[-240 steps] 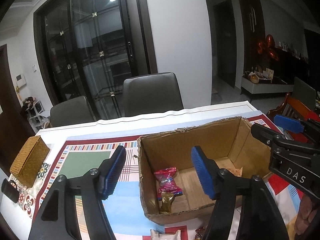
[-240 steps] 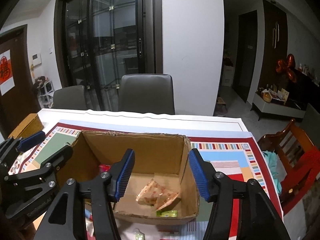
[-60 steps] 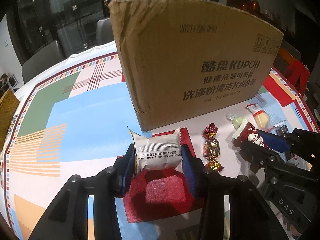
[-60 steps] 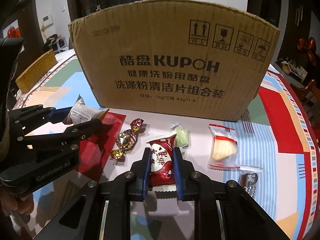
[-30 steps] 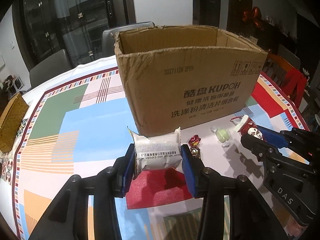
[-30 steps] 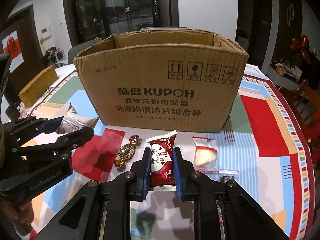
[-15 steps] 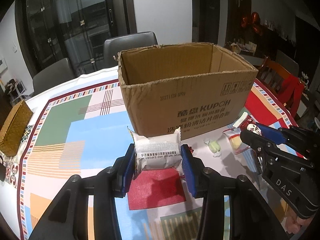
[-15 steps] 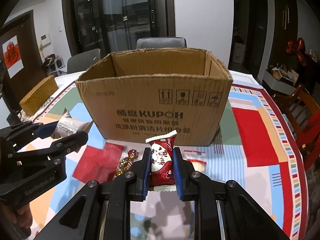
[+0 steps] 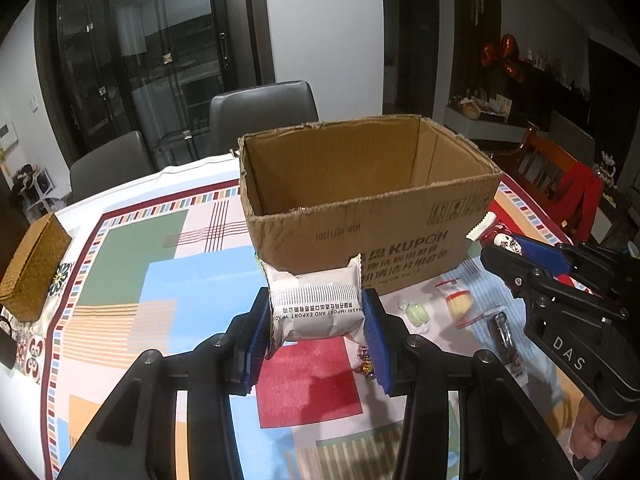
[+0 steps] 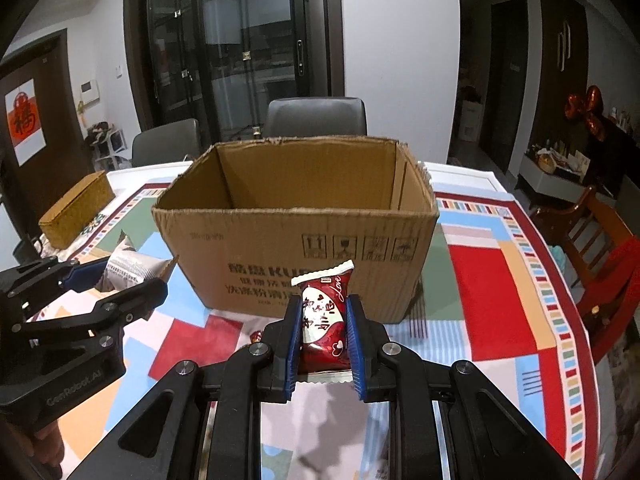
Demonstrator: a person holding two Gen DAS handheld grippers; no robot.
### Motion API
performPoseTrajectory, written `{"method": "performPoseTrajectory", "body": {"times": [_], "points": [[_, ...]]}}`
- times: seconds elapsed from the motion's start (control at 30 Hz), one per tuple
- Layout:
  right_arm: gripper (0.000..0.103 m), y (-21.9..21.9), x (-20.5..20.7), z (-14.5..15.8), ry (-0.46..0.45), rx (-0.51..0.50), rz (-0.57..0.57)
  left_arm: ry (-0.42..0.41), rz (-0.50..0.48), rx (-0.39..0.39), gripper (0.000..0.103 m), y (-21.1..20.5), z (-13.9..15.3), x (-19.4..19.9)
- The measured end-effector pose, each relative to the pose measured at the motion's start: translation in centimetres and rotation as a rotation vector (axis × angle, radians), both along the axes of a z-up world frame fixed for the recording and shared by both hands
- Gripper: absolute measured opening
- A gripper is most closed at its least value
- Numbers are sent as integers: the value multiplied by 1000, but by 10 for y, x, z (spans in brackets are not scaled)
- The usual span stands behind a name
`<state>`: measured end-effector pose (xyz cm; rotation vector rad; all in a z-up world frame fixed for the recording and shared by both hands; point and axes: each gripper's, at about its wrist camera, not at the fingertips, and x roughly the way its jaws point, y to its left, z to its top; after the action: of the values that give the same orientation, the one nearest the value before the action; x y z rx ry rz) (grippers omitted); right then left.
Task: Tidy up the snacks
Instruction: 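Carry the white pastry with the left tool while the right tool carries the red wafer bag over the box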
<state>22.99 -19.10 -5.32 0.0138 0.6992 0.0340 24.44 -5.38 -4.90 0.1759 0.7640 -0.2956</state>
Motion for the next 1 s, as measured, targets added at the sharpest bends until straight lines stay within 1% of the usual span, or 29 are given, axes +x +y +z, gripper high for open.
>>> {"method": "performPoseTrajectory", "body": {"times": [0.3, 0.73, 1.0], "points": [[22, 0, 6, 17, -29, -6, 5, -21, 5, -23, 43, -1, 16, 9], [22, -7, 22, 44, -81, -15, -9, -63, -2, -26, 44, -8, 41, 24], [22, -11, 38, 57, -109, -28, -9, -76, -4, -30, 44, -11, 49, 39]]}}
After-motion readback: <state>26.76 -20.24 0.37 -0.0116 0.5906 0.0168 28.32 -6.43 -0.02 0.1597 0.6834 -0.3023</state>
